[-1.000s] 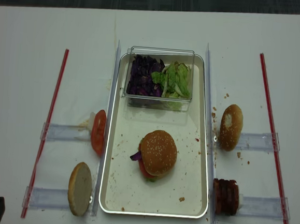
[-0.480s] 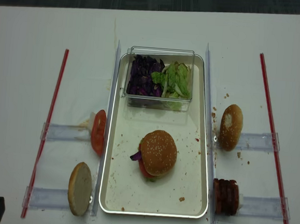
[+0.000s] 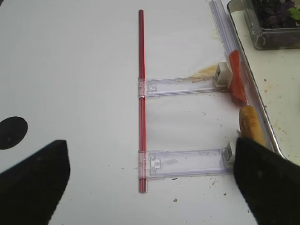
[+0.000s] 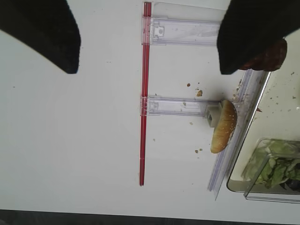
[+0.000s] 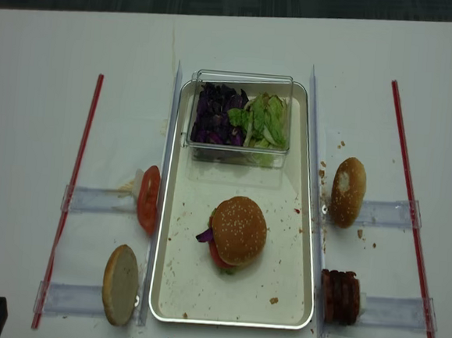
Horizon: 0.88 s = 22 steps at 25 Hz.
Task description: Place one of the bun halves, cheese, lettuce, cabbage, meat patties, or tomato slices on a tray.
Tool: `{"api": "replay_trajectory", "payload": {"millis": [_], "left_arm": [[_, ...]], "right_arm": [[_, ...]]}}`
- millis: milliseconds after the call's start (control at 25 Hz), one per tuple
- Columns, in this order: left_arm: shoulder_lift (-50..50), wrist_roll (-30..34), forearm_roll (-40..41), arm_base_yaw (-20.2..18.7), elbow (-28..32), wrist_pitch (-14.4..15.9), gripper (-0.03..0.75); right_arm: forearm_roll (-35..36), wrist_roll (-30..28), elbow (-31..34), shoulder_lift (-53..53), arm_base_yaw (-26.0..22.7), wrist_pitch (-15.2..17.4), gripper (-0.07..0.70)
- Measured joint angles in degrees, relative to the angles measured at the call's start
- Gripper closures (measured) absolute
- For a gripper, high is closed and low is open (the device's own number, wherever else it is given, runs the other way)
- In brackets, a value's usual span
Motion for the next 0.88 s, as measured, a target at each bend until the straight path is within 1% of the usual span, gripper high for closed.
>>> {"api": "replay_trajectory", "payload": {"millis": [880], "left_arm": [[0.00,0.00,0.00,0.00,0.00,0.00,0.030]], "right_arm": [[0.00,-0.22,0.00,0.00,0.00,0.00,0.006]]}}
